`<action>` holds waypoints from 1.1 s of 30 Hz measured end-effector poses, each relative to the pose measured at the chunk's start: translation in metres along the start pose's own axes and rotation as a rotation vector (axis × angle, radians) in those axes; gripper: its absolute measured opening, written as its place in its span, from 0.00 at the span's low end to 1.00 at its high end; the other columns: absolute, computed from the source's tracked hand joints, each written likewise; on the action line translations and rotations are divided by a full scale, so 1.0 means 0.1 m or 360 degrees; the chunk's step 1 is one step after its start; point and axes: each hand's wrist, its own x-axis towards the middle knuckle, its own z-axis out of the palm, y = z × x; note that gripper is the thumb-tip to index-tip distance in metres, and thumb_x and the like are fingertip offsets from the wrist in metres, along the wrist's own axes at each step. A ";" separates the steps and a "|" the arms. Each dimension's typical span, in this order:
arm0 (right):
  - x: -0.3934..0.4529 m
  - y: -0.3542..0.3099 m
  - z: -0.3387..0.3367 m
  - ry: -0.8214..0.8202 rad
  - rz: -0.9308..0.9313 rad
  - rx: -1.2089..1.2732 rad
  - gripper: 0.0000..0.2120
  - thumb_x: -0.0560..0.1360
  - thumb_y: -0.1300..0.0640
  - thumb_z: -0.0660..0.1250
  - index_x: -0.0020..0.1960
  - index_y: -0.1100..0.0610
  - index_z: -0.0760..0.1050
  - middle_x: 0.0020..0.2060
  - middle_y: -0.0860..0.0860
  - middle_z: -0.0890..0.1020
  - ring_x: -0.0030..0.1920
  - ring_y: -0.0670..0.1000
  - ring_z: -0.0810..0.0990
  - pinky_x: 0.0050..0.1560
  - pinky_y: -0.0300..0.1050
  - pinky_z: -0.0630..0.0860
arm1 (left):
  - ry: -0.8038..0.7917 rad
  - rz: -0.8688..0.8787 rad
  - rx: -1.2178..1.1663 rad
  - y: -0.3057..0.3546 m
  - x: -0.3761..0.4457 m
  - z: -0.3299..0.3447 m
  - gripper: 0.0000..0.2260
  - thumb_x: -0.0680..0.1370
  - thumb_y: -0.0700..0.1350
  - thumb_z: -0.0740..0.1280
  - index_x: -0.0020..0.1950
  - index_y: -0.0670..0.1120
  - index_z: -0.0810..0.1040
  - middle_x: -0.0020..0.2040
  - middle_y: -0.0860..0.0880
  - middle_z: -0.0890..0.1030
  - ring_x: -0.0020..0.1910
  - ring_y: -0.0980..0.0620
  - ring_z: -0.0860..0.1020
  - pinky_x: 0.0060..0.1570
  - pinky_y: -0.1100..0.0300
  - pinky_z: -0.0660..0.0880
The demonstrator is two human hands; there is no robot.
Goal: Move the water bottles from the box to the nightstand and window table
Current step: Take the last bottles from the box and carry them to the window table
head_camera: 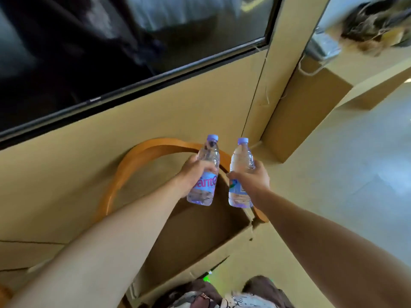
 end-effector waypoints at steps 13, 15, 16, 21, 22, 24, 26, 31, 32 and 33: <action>-0.07 -0.33 -3.44 0.0436 -0.0312 0.0751 0.27 0.56 0.52 0.79 0.54 0.51 0.77 0.48 0.58 0.86 0.43 0.58 0.88 0.42 0.58 0.86 | -0.0506 0.0470 -0.0141 1.67 -0.65 3.20 0.21 0.71 0.57 0.79 0.54 0.44 0.82 0.38 0.46 0.86 0.33 0.48 0.84 0.34 0.57 0.80; -0.14 -0.23 -3.98 0.0532 -0.0335 0.0831 0.25 0.61 0.54 0.79 0.55 0.51 0.76 0.48 0.58 0.85 0.42 0.58 0.88 0.38 0.57 0.85 | -0.0621 0.0494 -0.0105 1.79 -0.79 3.75 0.17 0.73 0.55 0.79 0.50 0.44 0.81 0.37 0.45 0.85 0.32 0.47 0.83 0.34 0.56 0.80; -0.18 -0.18 -4.25 0.0581 -0.0354 0.0874 0.23 0.62 0.54 0.79 0.55 0.52 0.76 0.48 0.59 0.85 0.40 0.57 0.88 0.35 0.54 0.84 | -0.0681 0.0494 -0.0068 1.84 -0.87 4.02 0.16 0.73 0.55 0.78 0.48 0.44 0.81 0.37 0.43 0.84 0.33 0.45 0.83 0.36 0.55 0.80; -0.41 0.12 -5.37 0.0878 -0.0363 0.1036 0.28 0.61 0.41 0.78 0.55 0.53 0.76 0.49 0.60 0.85 0.44 0.60 0.88 0.46 0.64 0.85 | -0.0942 0.0597 0.0144 1.96 -1.27 5.25 0.15 0.69 0.61 0.78 0.46 0.50 0.86 0.44 0.41 0.88 0.41 0.40 0.87 0.46 0.48 0.84; -0.45 0.19 -5.57 0.0936 -0.0357 0.1041 0.30 0.60 0.39 0.78 0.56 0.53 0.75 0.49 0.60 0.85 0.45 0.60 0.88 0.48 0.66 0.84 | -0.0999 0.0622 0.0209 1.98 -1.33 5.48 0.17 0.69 0.61 0.78 0.47 0.49 0.86 0.45 0.40 0.88 0.43 0.39 0.87 0.49 0.46 0.84; -0.50 0.33 -5.94 0.1047 -0.0344 0.1078 0.32 0.60 0.37 0.77 0.56 0.53 0.75 0.50 0.60 0.85 0.45 0.60 0.88 0.50 0.66 0.84 | -0.1111 0.0645 0.0305 2.03 -1.45 5.95 0.23 0.70 0.61 0.78 0.52 0.43 0.85 0.47 0.38 0.87 0.47 0.35 0.86 0.55 0.38 0.82; -0.50 0.46 -6.31 0.1150 -0.0321 0.1128 0.29 0.64 0.38 0.77 0.57 0.54 0.75 0.52 0.60 0.84 0.46 0.61 0.87 0.50 0.67 0.83 | -0.1211 0.0664 0.0369 2.07 -1.51 6.42 0.26 0.70 0.59 0.78 0.57 0.40 0.84 0.49 0.37 0.87 0.49 0.33 0.86 0.57 0.34 0.80; -0.32 0.76 -7.27 0.1378 -0.0297 0.1164 0.26 0.72 0.42 0.75 0.60 0.57 0.74 0.52 0.62 0.84 0.47 0.63 0.87 0.51 0.68 0.83 | -0.1437 0.0729 0.0548 2.22 -1.51 7.60 0.29 0.72 0.60 0.78 0.63 0.41 0.78 0.52 0.38 0.86 0.47 0.37 0.87 0.55 0.38 0.83; -0.25 0.79 -7.47 0.1428 -0.0299 0.1169 0.25 0.72 0.42 0.76 0.60 0.56 0.74 0.52 0.62 0.84 0.47 0.63 0.87 0.50 0.68 0.83 | -0.1471 0.0744 0.0569 2.26 -1.47 7.85 0.29 0.72 0.60 0.78 0.63 0.41 0.77 0.52 0.39 0.86 0.47 0.38 0.87 0.55 0.39 0.83; -0.17 0.82 -7.67 0.1480 -0.0305 0.1182 0.25 0.71 0.42 0.76 0.59 0.56 0.74 0.51 0.62 0.84 0.46 0.63 0.87 0.50 0.68 0.83 | -0.1507 0.0744 0.0580 2.31 -1.43 8.10 0.30 0.72 0.60 0.78 0.63 0.41 0.77 0.52 0.38 0.86 0.47 0.38 0.87 0.55 0.39 0.83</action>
